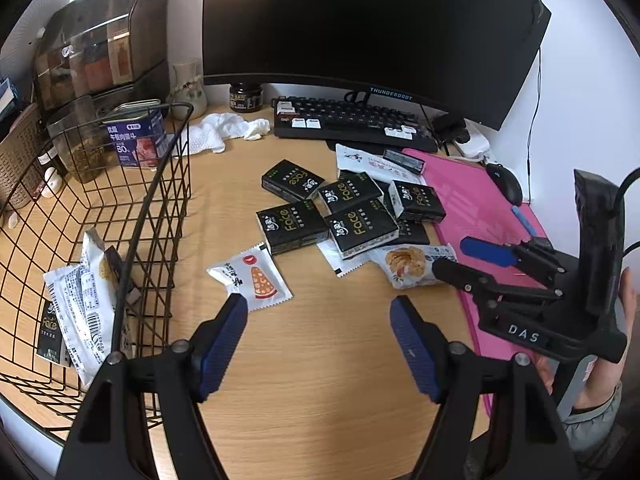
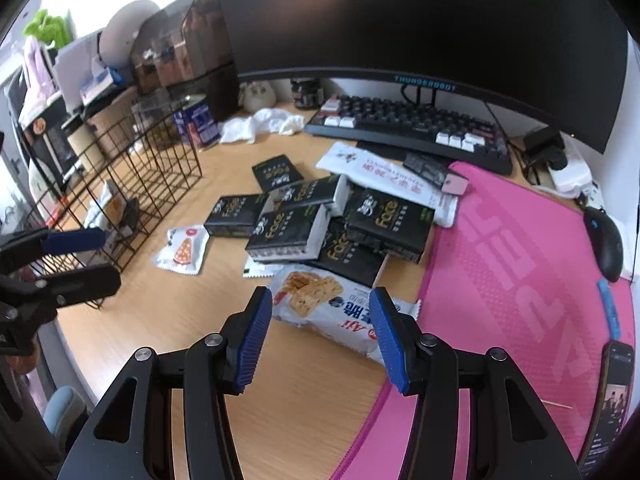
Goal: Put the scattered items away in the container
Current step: 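Return both grippers to the desk above the remaining items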
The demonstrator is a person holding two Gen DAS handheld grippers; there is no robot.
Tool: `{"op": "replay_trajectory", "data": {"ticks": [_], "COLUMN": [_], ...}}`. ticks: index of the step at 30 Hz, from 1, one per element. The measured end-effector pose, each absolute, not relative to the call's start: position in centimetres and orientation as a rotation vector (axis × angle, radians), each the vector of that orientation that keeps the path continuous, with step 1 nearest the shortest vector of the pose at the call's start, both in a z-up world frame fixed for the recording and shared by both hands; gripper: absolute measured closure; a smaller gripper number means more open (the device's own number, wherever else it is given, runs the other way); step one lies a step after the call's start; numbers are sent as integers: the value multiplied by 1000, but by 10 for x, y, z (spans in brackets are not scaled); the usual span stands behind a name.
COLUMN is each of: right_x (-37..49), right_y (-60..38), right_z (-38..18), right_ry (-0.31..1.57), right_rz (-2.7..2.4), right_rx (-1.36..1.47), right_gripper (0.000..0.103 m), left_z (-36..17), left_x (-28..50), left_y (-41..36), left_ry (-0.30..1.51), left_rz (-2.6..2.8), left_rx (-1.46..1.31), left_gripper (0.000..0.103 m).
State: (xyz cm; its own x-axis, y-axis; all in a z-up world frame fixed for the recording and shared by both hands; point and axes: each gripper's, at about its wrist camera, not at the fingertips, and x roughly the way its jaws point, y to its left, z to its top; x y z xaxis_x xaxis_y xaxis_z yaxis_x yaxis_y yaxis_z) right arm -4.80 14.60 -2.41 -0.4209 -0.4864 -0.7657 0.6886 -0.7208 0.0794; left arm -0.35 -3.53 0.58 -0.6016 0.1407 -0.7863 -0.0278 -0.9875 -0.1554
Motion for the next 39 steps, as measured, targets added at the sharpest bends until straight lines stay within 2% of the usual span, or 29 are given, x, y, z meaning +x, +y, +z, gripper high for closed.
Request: {"op": "replay_trajectory", "data": {"ticks": [28,39], "right_x": [-54,-98], "right_y": [146,172], "right_z": [-34,-39], "right_ry": [319,310], "right_rz": [-2165,-2297], "right_rx": [1080,1129], "right_gripper": [53,53], "left_z": [-28,-55], "left_x": [-21,-41], "left_y": [-26,2], "left_ry": [-180,-211], "left_rz": [2665,2533], "left_rx": [-1455,-1509], "left_gripper": [26,26]}}
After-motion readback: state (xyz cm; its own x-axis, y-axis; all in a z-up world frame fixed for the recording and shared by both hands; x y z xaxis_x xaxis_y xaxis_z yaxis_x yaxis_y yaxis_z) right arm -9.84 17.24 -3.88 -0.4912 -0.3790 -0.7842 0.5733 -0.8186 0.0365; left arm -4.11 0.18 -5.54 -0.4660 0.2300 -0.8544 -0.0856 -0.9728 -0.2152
